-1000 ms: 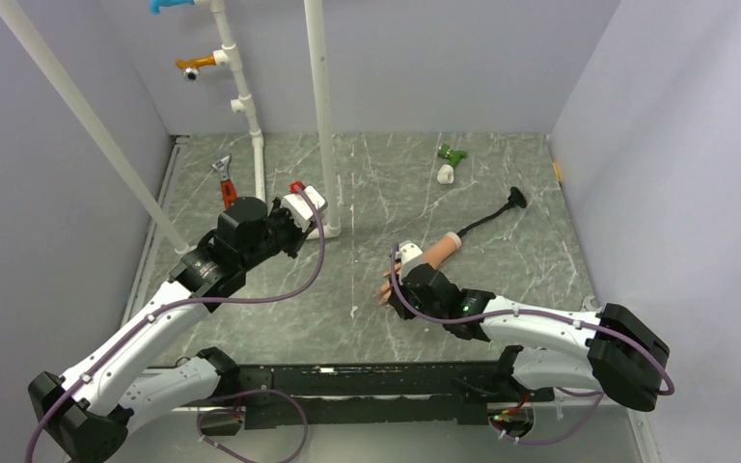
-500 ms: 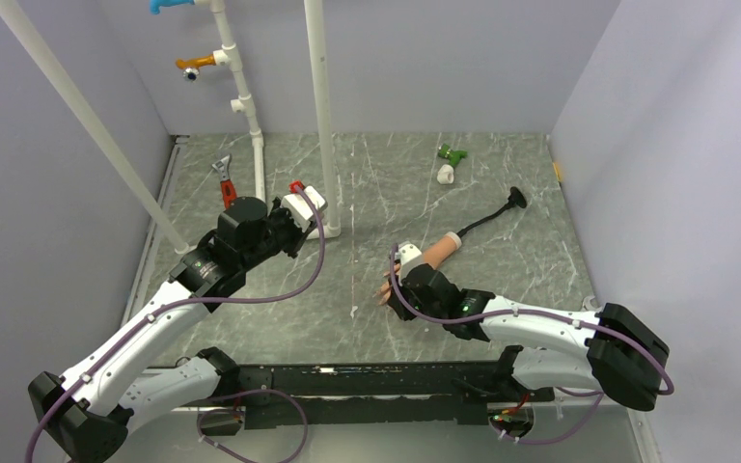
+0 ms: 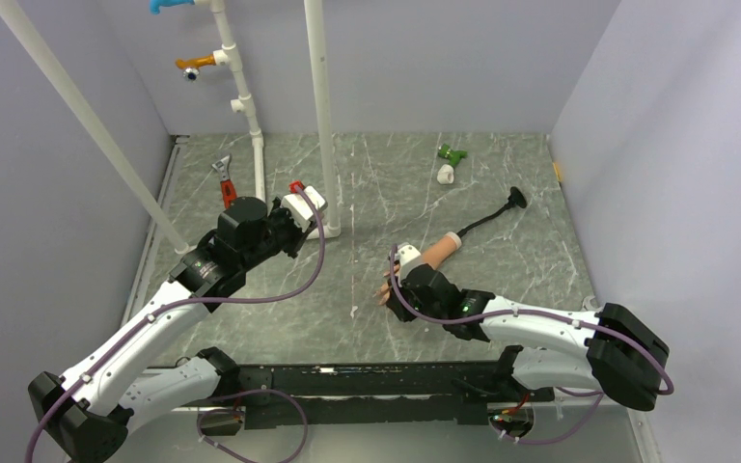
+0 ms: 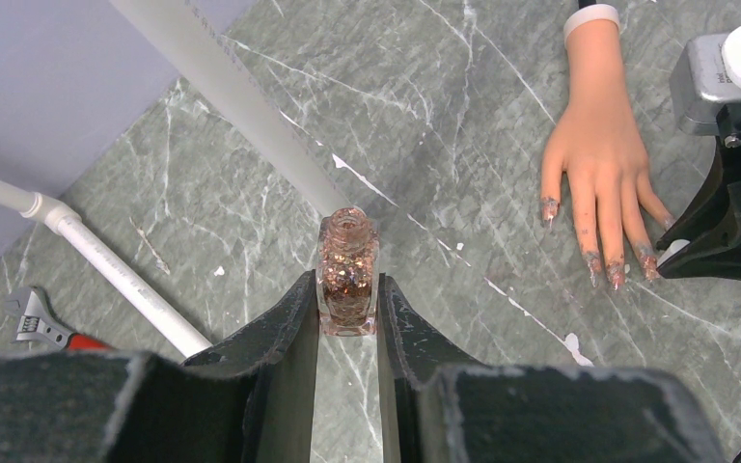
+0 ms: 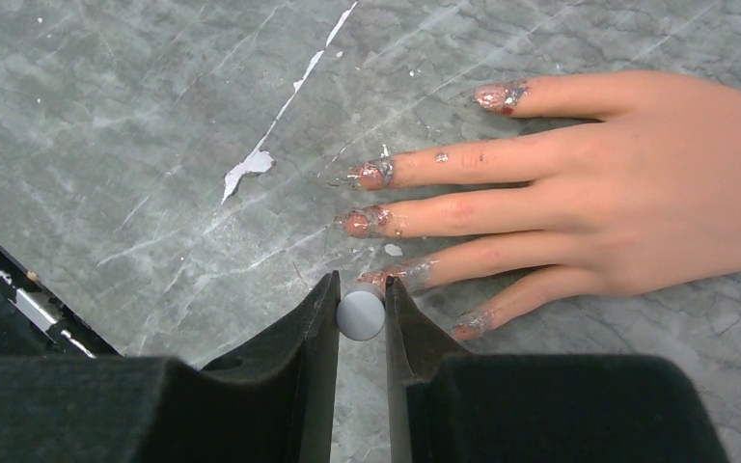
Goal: Paint the nails
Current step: Paint the nail polish on the nail.
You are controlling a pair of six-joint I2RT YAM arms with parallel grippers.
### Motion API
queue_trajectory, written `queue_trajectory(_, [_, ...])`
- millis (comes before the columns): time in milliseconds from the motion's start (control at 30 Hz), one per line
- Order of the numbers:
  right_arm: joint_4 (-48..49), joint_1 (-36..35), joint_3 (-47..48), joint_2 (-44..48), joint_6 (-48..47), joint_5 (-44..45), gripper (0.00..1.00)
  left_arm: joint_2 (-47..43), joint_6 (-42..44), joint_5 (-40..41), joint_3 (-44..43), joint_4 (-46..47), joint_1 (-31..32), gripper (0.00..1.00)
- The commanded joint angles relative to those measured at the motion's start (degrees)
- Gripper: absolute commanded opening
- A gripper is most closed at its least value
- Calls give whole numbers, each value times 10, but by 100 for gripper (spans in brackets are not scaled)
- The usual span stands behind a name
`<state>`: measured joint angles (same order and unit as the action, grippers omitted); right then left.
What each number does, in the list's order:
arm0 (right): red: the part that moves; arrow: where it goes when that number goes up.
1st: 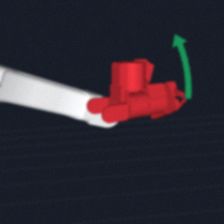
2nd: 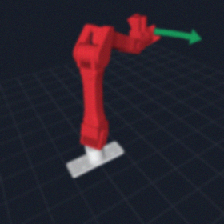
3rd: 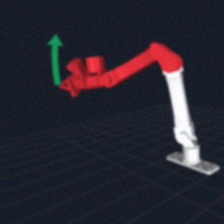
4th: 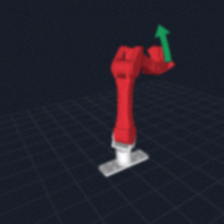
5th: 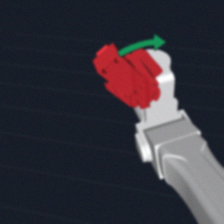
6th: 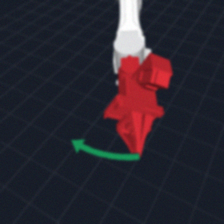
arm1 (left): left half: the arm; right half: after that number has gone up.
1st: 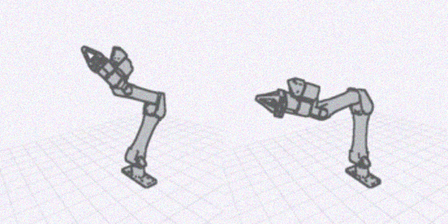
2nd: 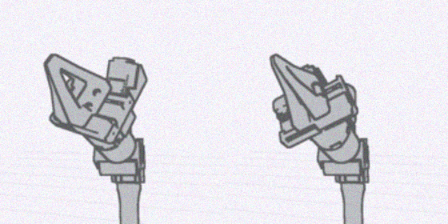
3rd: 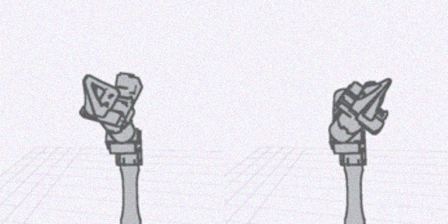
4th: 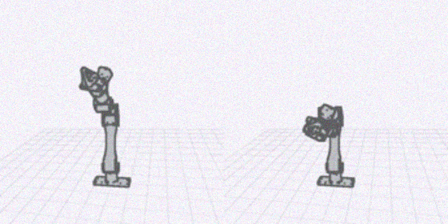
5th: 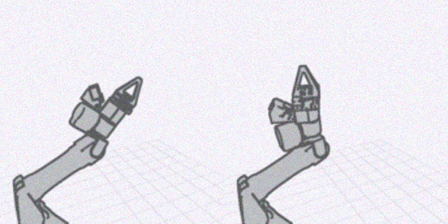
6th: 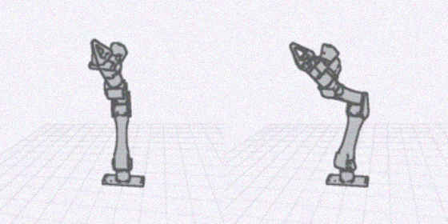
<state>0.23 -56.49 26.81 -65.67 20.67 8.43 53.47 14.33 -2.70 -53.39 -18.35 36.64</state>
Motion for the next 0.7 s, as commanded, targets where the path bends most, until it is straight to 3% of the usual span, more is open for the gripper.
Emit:
queue_trajectory(0, [28,-4,-7,11,4,-9,0,-3,8,3,-21,17,3,0])
queue_trajectory(467, [25,-4,-9,86,13,-17,0,-3,7,3,-21,17,3,0])
queue_trajectory(667, [-14,-4,11,69,14,44,0,-1,8,5,-21,17,4,0])
